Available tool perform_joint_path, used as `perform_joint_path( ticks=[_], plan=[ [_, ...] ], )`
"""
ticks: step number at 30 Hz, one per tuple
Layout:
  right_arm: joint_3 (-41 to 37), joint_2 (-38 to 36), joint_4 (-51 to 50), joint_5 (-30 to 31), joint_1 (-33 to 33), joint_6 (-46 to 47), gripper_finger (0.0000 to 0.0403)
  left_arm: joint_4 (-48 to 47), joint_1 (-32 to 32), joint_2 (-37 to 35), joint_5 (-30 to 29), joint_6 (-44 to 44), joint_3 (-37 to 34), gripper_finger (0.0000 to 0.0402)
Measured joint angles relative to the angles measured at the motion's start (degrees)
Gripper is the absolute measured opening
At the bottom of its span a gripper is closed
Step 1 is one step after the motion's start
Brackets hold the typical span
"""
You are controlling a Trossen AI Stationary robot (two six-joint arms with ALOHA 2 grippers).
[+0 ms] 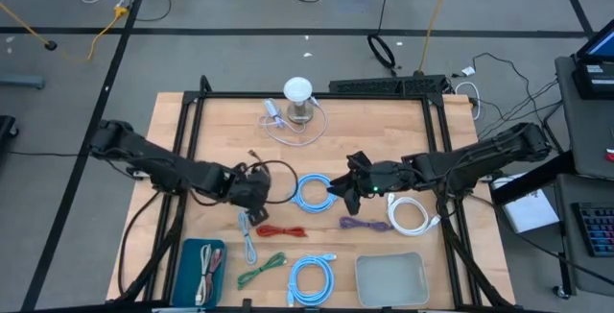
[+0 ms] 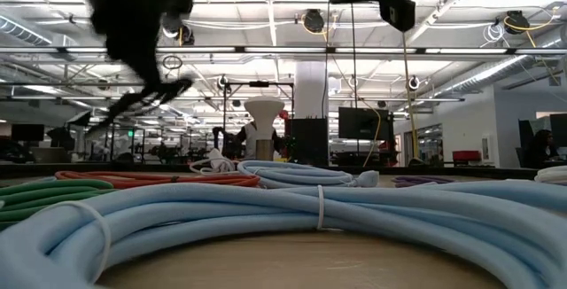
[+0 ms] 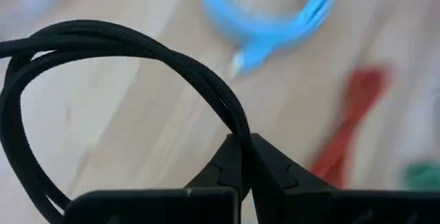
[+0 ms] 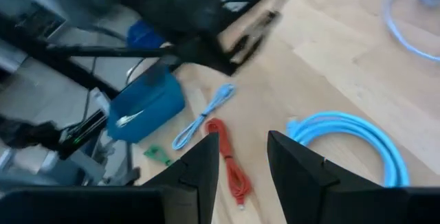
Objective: Pick & Place USB Port
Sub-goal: Put the black video cable into the gray bin
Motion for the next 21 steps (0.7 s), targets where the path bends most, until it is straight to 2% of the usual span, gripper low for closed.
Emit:
perform_joint_path(
  ticks=[2,4,8,11,13,16,21],
  plan=[
    [-1.59,0.02,2.07,2.48,0.0,3.62,0.0116,0.12,-0.33,0.02,-2.18,2.52,5.35,0.0007],
    [-4.37,0.02,8.26,4.51,-0.05,8.63,0.0116,-0.6,-0.75,0.02,-5.24,5.66,10.72,0.0007],
    [-12.22,1.15,31.78,9.23,-1.16,15.13,0.0116,0.23,-0.05,-0.04,-7.99,9.93,18.39,0.0007],
    [-16.54,3.3,49.5,11.77,-2.27,15.63,0.0116,0.04,1.73,-0.04,-6.81,10.31,21.17,0.0007],
    [-17.48,5.05,57.71,12.75,-2.68,14.08,0.0117,-0.06,2.71,-0.04,-4.87,10.33,21.67,0.0007],
    [-16.36,7.09,62.08,12.38,-3.01,11.75,0.0119,0.21,3.36,0.5,-1.95,10.17,21.71,0.0007],
    [-12.12,11.96,60.99,7.81,-3.31,13.33,0.0129,2.68,4.76,3.8,2.24,11.01,21.74,0.0007]
  ],
)
